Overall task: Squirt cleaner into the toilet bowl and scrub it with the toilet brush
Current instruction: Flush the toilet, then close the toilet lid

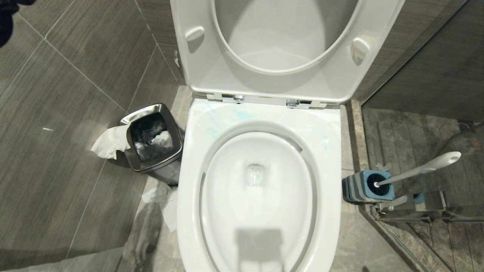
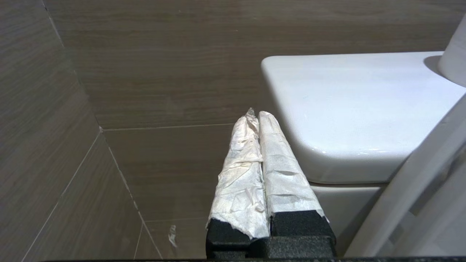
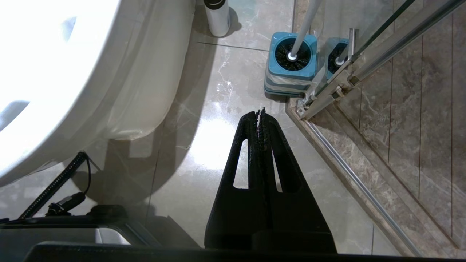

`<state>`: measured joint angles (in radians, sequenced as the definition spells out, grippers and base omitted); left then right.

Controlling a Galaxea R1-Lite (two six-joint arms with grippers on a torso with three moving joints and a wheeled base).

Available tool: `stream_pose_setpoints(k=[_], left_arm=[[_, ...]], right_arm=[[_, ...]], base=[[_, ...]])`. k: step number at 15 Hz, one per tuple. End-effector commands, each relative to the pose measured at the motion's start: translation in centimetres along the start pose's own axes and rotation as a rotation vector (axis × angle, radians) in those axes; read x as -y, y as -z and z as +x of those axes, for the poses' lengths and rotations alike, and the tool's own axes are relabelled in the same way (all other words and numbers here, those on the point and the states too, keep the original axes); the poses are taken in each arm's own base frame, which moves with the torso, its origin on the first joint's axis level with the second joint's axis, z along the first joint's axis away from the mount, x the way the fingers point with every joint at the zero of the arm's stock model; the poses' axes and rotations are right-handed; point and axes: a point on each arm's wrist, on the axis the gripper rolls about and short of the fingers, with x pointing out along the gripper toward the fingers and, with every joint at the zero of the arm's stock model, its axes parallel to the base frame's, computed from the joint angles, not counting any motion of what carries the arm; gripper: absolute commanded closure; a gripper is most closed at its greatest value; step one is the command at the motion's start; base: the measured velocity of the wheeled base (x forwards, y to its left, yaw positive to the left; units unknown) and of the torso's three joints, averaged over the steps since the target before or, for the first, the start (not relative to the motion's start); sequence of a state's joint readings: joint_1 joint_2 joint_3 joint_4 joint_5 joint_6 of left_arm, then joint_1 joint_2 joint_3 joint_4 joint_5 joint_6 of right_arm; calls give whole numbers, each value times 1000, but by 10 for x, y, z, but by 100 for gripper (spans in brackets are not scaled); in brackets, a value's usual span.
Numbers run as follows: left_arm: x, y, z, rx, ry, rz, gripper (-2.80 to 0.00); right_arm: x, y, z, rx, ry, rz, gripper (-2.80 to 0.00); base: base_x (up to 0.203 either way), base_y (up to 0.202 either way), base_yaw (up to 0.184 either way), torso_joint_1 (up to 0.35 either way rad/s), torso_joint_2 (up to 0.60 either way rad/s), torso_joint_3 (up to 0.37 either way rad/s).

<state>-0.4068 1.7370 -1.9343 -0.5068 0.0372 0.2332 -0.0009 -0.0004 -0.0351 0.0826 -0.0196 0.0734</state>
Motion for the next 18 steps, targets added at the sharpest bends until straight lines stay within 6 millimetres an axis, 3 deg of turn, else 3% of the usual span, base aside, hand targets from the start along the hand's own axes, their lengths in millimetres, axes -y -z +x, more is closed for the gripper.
stream_pose_setpoints(k=[1,4,7,11,18], left_arm=[[-7,-30,-15,-20,7,-4,0],[-15,-58,-39,-121,30,-24,0],[-18,-69,-63,-296,69,-44,0],[-19,-69,-101,-599,152,-36,0],[-21,-64,-117,-708,146,-59,0]], right_arm=[[0,0,0,-1,0,0,0],[0,0,0,0,1,0,0],[0,0,0,0,1,0,0],[0,0,0,-1,0,0,0],[0,0,0,-1,0,0,0]], base=[[0,0,0,0,0,0],[0,0,0,0,0,0],[0,0,0,0,0,0],[0,0,0,0,0,0],[0,0,0,0,0,0]])
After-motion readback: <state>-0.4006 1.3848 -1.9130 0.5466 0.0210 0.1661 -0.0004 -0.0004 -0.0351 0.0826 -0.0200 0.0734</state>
